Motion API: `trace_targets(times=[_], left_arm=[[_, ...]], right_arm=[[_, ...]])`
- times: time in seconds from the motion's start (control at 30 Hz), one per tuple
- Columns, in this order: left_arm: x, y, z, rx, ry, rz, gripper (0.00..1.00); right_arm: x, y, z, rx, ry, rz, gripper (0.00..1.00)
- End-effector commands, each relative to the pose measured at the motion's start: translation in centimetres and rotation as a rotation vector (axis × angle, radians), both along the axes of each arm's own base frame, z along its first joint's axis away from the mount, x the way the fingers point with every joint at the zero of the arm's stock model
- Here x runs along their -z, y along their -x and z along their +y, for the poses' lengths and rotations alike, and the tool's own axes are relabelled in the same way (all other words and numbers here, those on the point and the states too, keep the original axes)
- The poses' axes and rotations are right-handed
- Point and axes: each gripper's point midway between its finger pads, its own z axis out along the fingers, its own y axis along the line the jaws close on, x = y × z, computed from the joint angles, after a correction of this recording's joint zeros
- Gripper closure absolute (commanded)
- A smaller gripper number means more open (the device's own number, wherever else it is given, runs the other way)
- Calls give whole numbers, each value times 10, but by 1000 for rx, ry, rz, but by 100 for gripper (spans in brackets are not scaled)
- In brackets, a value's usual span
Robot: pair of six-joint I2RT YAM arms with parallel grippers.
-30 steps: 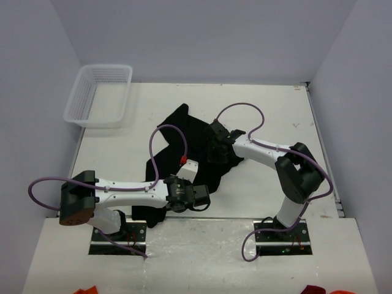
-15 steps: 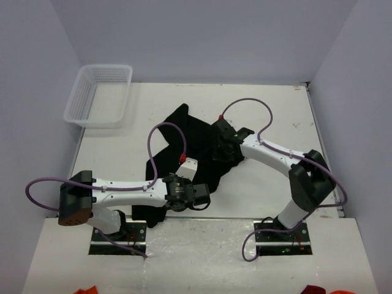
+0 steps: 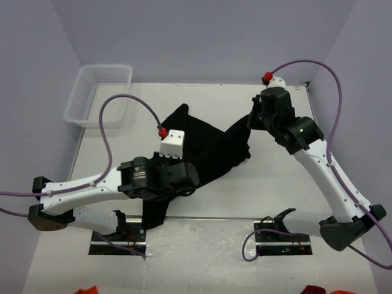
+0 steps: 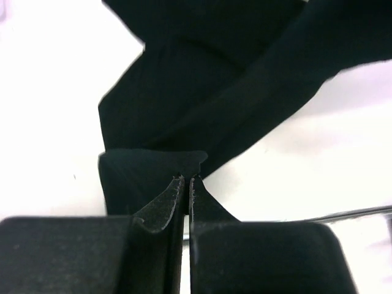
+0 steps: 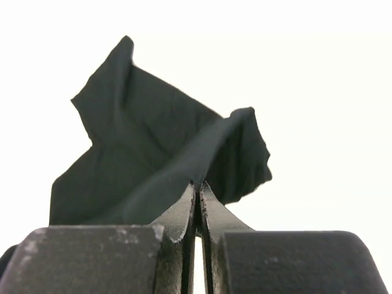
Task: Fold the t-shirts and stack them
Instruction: Flatten out the tshirt
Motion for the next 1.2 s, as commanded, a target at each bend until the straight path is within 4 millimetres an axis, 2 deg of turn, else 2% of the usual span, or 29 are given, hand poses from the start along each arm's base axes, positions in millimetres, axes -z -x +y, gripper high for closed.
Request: trace_targets(times=[0.0,0.03,0.1,0.13,0.2,0.23,0.27,0.3,0.33,0.37,0.4,0.43,0.47,0.5,0.53,0.6,0.73,0.87,0.9,0.97,1.0,1.1,1.17], left_arm=[[-63,-14,23,8,38,-171,100],[-72,-15,26,11,54,-189,100],[-98,-17,34,30,92,-237,100],[-114,-17,42,28,127,-263,100],[-133,-18,53,31,152,-303,100],[-151,-17,64,27,203,-326,100],[-160,-16,70,24,228,-340,100],[-170,-16,75,29,250,-352,100],[-187,-14,83,26,311,-372,100],[-196,-14,88,38,311,-387,100],[-203,-13,91,47,323,-395,100],[-217,-12,97,48,359,-411,100],[-223,-12,99,62,338,-426,100],[-230,-12,100,72,341,-434,100],[-241,-11,103,71,366,-448,100],[-250,-12,104,93,347,-472,100],[-279,-10,97,151,401,-533,100],[-292,-10,99,172,397,-563,100],[-299,-11,109,142,405,-572,100],[-294,-15,115,87,346,-552,100],[-295,-18,129,15,325,-559,100],[-302,-24,157,-141,283,-586,100],[-310,-26,169,-217,262,-622,100]], right_arm=[[-42,9,-27,6,79,-96,100],[-62,11,-29,5,60,-141,100],[-76,13,-38,24,75,-159,100],[-94,15,-42,29,70,-192,100],[-112,17,-48,32,88,-228,100],[-129,20,-51,37,83,-257,100],[-137,20,-55,45,98,-268,100],[-160,26,-59,53,81,-316,100],[-166,29,-62,53,89,-318,100],[-172,30,-64,54,101,-330,100],[-193,36,-68,57,88,-380,100],[-202,40,-70,56,84,-401,100],[-206,43,-73,52,100,-409,100],[-224,50,-80,69,88,-454,100],[-228,55,-83,70,91,-457,100],[-246,66,-89,70,86,-504,100],[-267,91,-104,86,59,-590,100],[-295,120,-119,97,25,-724,100],[-302,125,-124,103,23,-753,100],[-319,140,-134,118,21,-824,100],[-331,151,-141,131,10,-868,100],[-353,156,-150,163,45,-947,100],[-364,146,-150,186,72,-981,100]])
